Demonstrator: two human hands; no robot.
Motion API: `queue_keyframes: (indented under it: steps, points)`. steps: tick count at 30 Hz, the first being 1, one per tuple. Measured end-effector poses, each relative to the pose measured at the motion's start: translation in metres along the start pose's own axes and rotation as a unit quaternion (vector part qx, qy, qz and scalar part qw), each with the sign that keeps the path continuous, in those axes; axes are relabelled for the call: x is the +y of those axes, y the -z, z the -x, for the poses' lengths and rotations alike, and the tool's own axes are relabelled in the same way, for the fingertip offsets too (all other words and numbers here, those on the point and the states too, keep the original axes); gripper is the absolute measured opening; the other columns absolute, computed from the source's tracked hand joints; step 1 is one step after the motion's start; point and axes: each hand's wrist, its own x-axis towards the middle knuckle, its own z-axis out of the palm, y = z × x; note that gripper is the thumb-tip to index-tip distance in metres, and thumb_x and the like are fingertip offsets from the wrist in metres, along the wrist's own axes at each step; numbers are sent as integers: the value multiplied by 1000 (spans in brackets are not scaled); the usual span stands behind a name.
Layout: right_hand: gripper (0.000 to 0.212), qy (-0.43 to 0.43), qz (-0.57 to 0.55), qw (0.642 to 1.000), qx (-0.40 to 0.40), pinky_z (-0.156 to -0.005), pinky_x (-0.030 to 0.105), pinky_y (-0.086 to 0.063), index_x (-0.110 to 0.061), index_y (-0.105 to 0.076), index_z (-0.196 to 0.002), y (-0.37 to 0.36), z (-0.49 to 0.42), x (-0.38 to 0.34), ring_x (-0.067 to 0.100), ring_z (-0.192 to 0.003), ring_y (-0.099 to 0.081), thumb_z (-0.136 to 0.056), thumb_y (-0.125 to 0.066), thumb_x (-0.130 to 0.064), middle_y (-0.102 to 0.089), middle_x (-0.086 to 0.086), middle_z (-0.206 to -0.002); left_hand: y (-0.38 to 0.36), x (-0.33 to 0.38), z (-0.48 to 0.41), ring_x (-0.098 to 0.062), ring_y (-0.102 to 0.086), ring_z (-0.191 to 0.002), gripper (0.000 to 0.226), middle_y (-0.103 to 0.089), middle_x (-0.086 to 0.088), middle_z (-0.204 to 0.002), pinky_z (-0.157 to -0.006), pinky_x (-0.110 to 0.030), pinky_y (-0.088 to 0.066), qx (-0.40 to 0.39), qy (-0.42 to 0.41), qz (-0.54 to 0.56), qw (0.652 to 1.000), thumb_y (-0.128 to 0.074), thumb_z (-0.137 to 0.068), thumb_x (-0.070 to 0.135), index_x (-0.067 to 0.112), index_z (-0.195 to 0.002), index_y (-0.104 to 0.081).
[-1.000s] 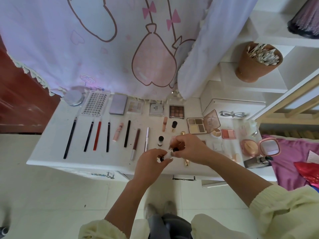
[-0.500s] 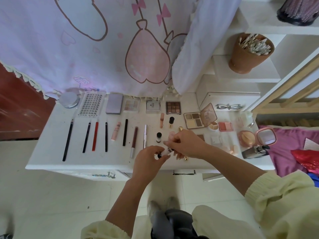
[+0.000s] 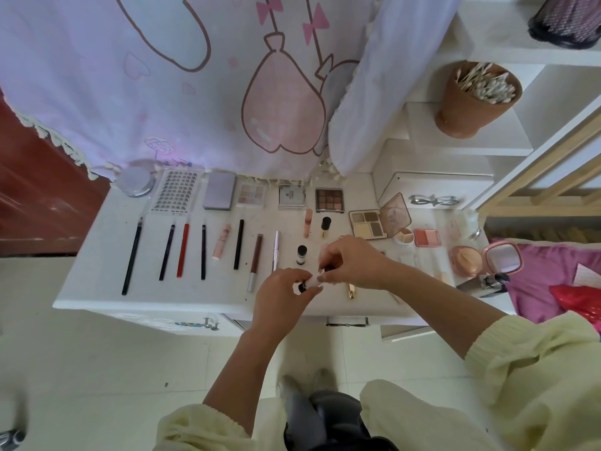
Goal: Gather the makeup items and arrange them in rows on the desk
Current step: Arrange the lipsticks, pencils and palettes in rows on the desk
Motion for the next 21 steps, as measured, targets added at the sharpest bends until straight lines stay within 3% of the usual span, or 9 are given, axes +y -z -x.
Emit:
queue_keyframes:
  steps: [2, 4, 6, 10, 12, 16, 19, 21]
  points:
    - [21, 4, 9, 1000, 6, -67, 21, -53, -13, -70, -91, 1, 0, -2, 10, -71, -66, -79, -79, -29, -69, -1, -83, 0, 0, 1, -4, -57, -92, 26, -62, 17, -92, -81, -21, -45, 6, -2, -1, 1000, -74, -81, 42, 26, -102, -71]
    - [33, -17, 3, 1000, 0, -65, 24, -57, -10, -69, -88, -1, 1, -3, 10, -62, -69, -85, -69, -43, -72, 2, -78, 0, 1, 2, -4, -56, -92, 26, -61, 18, -91, -81, -19, -44, 7, -8, -1, 1000, -74, -81, 41, 26, -103, -71]
    - [40, -43, 0, 999, -1, -61, 23, -58, -6, -68, -84, -3, 1, -3, 11, -55, -68, -92, -59, -44, -72, 6, -71, 0, 2, 2, -4, -56, -94, 25, -62, 18, -92, -82, -19, -43, 8, -16, -4, 1000, -74, -81, 40, 27, -102, -72]
    - [17, -11, 9, 1000, 4, -66, 25, -57, -11, -68, -87, 2, 2, -4, 16, -71, -70, -86, -72, -28, -71, 4, -79, 1, 3, 1, -1, -54, -92, 24, -57, 21, -89, -75, -11, -37, 12, -14, -8, 1000, -74, -81, 40, 28, -101, -71]
    - [21, -8, 12, 1000, 2, -66, 23, -55, -12, -69, -93, 4, 3, -5, 17, -78, -69, -82, -76, -29, -69, 3, -87, 1, 4, 1, 0, -52, -91, 25, -56, 21, -89, -73, -9, -34, 16, -13, -10, 1000, -74, -81, 40, 27, -102, -71]
    - [37, -38, 34, 998, -22, -62, 23, -56, -9, -67, -82, 2, 3, -7, 8, -58, -68, -93, -59, -43, -72, 4, -76, 0, 3, 1, 0, -52, -92, 24, -60, 20, -92, -72, -6, -33, 15, -21, -16, 1000, -73, -82, 41, 28, -102, -71]
    - [24, -35, 54, 998, -28, -62, 23, -55, -16, -66, -75, 5, 3, -8, 6, -57, -66, -91, -64, -34, -71, 2, -74, -1, 0, 0, 2, -49, -89, 23, -64, 18, -94, -70, -4, -32, 17, -29, -25, 999, -73, -81, 42, 29, -100, -71]
    - [15, -28, 77, 996, -29, -61, 21, -49, -17, -70, -82, 8, 3, -10, 7, -64, -63, -85, -72, -31, -67, -1, -76, -1, -2, 0, 0, -49, -89, 24, -62, 20, -88, -69, -4, -32, 23, -34, -36, 998, -74, -80, 42, 28, -100, -71]
